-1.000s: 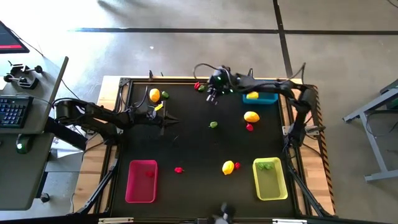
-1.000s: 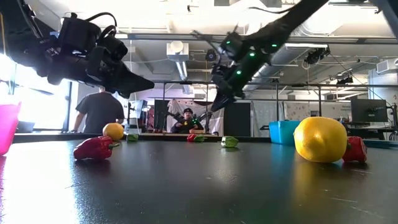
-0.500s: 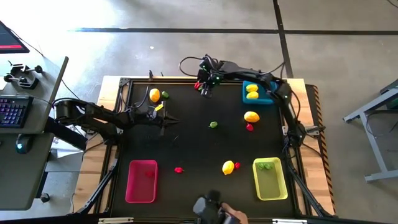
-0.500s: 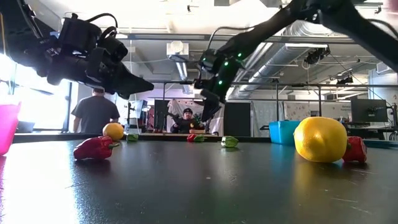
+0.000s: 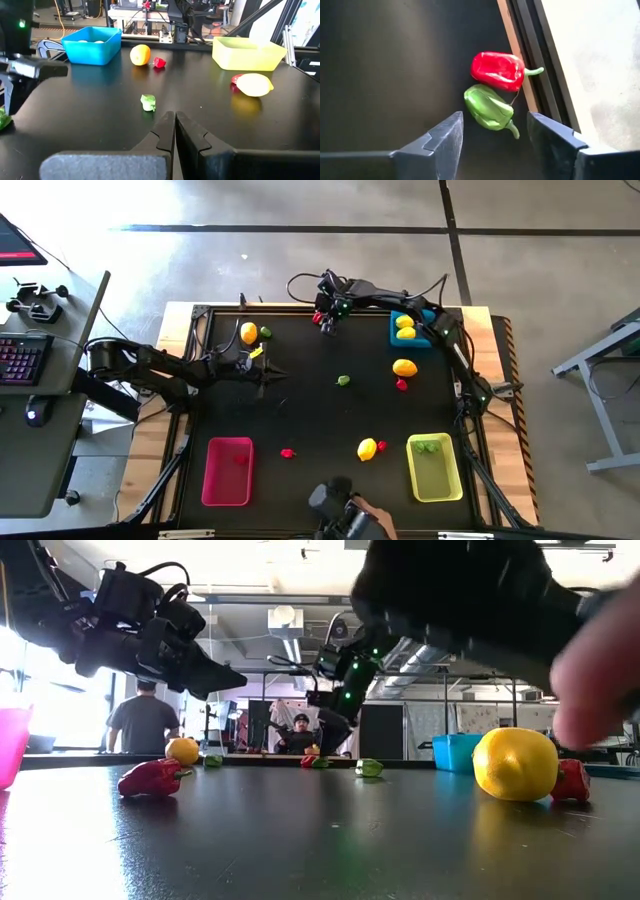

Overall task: Sort produce into baskets
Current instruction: Put the green chili pepper into the yellow bin

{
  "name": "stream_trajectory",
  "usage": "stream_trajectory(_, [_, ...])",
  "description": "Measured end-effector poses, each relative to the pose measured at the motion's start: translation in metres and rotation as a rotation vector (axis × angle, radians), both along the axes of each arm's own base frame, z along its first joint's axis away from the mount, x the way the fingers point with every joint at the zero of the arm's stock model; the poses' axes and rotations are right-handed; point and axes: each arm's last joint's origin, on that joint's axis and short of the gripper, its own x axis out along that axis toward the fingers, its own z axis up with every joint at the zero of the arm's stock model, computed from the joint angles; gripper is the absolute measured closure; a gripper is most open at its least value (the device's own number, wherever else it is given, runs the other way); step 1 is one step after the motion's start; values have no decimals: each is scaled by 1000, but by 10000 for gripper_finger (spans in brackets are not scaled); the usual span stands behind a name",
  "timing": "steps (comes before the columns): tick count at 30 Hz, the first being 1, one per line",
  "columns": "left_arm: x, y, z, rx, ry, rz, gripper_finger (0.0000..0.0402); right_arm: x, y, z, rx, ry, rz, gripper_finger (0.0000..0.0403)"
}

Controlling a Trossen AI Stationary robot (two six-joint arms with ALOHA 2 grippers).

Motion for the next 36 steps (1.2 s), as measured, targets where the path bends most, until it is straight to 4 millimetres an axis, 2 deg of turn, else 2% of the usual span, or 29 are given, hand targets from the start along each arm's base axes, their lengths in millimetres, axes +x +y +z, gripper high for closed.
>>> stream_trajectory(8, [0, 0, 0, 0, 0, 0, 401, 0, -4, -9, 0, 11, 2, 243])
stream_trajectory(12, [0, 0, 0, 0, 0, 0, 401, 0, -4, -9, -8, 10, 12, 298])
stream_trajectory(16, [0, 0, 0, 0, 0, 1, 401, 0, -3, -9, -8, 15, 18, 374])
stream_trajectory(19, [0, 0, 0, 0, 2, 1, 401, -2, -2, -5, -17, 28, 15, 391])
stream_trajectory(22, [0, 0, -1, 6, 9, -1, 401, -5, 3, 12, -24, 27, 14, 383])
stream_trajectory(27, [0, 0, -1, 8, 11, -1, 401, -14, 18, 50, -10, 21, 4, 398])
stream_trajectory(32, [0, 0, -2, 3, 15, -1, 401, -21, 46, 84, 22, 41, 19, 399])
stream_trajectory(36, [0, 0, -2, 3, 15, 0, 401, -21, 72, 102, 30, 52, 41, 400])
